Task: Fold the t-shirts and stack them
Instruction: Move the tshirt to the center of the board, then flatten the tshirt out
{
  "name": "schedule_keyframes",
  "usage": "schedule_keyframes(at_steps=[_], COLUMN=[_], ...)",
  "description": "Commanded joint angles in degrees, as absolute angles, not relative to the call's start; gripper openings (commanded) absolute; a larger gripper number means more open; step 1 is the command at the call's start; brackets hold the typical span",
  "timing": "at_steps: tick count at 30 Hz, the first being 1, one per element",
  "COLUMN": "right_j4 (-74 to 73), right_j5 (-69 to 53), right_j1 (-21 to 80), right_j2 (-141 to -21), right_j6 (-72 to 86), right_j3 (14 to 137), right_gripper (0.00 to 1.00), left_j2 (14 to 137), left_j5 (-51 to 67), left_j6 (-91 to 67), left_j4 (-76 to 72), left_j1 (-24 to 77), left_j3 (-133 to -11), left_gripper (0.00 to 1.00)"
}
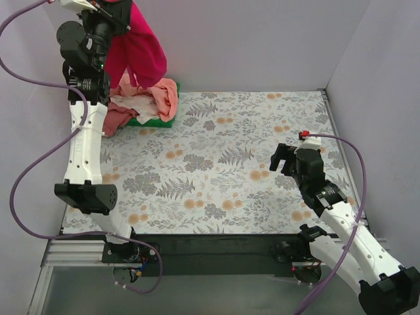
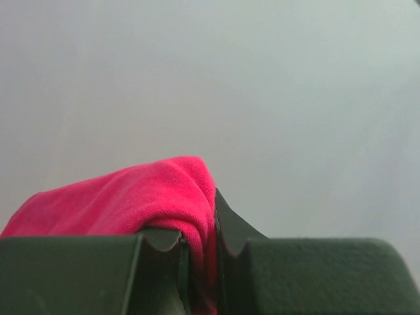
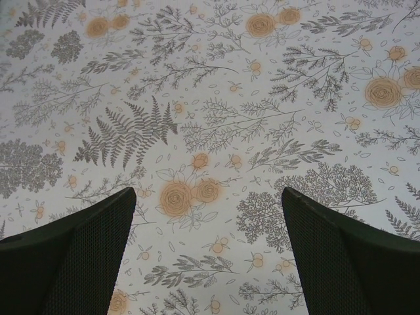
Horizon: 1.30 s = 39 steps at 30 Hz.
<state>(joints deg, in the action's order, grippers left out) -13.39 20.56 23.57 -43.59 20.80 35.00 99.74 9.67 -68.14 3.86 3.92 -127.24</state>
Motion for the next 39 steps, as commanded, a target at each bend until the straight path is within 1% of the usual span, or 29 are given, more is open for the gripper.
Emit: schedule_keyframes(at_steps=[1, 2, 5, 8, 10, 13, 14, 15, 17, 18, 19, 20, 21, 22, 23, 25, 28, 29, 32, 34, 37, 39], right_j4=[-11.0, -11.0, -12.9, -16.4, -18.4, -21.0, -22.1, -22.4, -23.8, -24.3, -25.4, -26.2, -27.4, -27.9, -28.2, -28.7, -28.7, -28.7, -28.7, -28.7, -28.8, -28.8], right_j5=[20.3, 20.3, 21.7, 23.2, 24.7, 27.1, 27.6, 28.0, 27.8, 26.6, 26.4, 26.2, 26.1, 26.1, 26.1, 26.2, 25.9, 25.5, 23.6, 19.0, 12.9, 10.1], right_j1=[23.3, 23.3, 23.3, 23.3, 23.3, 23.3, 23.3, 23.3, 23.3, 23.2, 23.3, 23.3, 23.3, 23.2, 23.3, 23.2, 23.3, 23.2, 23.3, 23.3, 23.3, 23.2], right_j2=[-41.1, -40.6, -38.2, -35.8, -34.3, -32.3, -31.8, -31.5, -31.1, -31.3, -32.2, -32.7, -33.2, -34.1, -34.4, -35.1, -35.5, -35.8, -37.0, -38.3, -40.1, -40.4], right_j6=[21.6, 21.8, 22.9, 23.7, 23.6, 23.6, 23.6, 23.6, 22.8, 22.4, 22.3, 22.2, 22.1, 22.2, 22.1, 22.1, 22.9, 23.1, 24.3, 24.3, 22.9, 22.6], right_j3=[35.2, 35.2, 35.3, 36.5, 37.6, 38.1, 38.1, 38.1, 38.1, 38.1, 38.6, 38.8, 38.8, 38.8, 38.3, 37.7, 36.4, 36.1, 34.7, 33.8, 32.6, 32.0], right_gripper=[0.98, 0.98, 0.98, 0.98, 0.98, 0.98, 0.98, 0.98, 0.98, 0.98, 0.98, 0.98, 0.98, 0.98, 0.98, 0.98, 0.98, 0.98, 0.98, 0.98, 0.98, 0.98], left_j2=[92.6, 90.8, 89.3, 89.6, 90.4, 88.5, 87.5, 86.5, 83.9, 83.3, 83.1, 83.2, 83.5, 83.8, 83.7, 83.0, 80.3, 79.6, 78.1, 76.7, 74.3, 73.8], left_j5=[19.0, 18.5, 21.2, 26.4, 27.3, 25.4, 24.7, 21.7, 16.4, 12.4, 9.5, 7.1, 5.2, 0.7, -2.8, -7.3, -9.1, -11.1, -11.9, -12.3, -9.3, -4.1], left_j6=[-69.0, -66.4, -65.6, -71.1, -70.2, -67.3, -66.4, -65.8, -65.6, -65.0, -64.9, -65.1, -65.5, -66.2, -69.3, -71.8, -76.6, -78.2, -83.2, -86.3, -88.1, -87.7], left_j4=[-1.4, -1.6, -1.5, -1.8, -1.7, -1.6, -1.8, -1.6, -1.8, -1.3, -0.4, 3.9, 6.1, 8.3, 11.8, 13.9, 14.9, 16.3, 19.8, 21.4, 22.2, 18.6], left_j1=[8.8, 13.3, 20.1, 23.7, 26.4, 30.3, 30.8, 30.8, 30.8, 30.8, 30.8, 30.8, 30.8, 30.8, 30.8, 30.8, 30.8, 30.8, 30.8, 30.8, 30.8, 30.7], left_j3=[-122.0, -120.5, -116.8, -115.4, -114.9, -108.4, -102.1, -98.9, -91.5, -85.0, -82.4, -80.3, -76.3, -74.6, -72.5, -67.2, -60.2, -59.1, -54.9, -53.1, -47.8, -43.4], left_gripper=[0.00, 0.00, 0.00, 0.01, 0.01, 0.07, 0.08, 0.10, 0.18, 0.29, 0.44, 0.72, 0.77, 0.79, 0.85, 0.87, 0.89, 0.89, 0.90, 0.90, 0.91, 0.91])
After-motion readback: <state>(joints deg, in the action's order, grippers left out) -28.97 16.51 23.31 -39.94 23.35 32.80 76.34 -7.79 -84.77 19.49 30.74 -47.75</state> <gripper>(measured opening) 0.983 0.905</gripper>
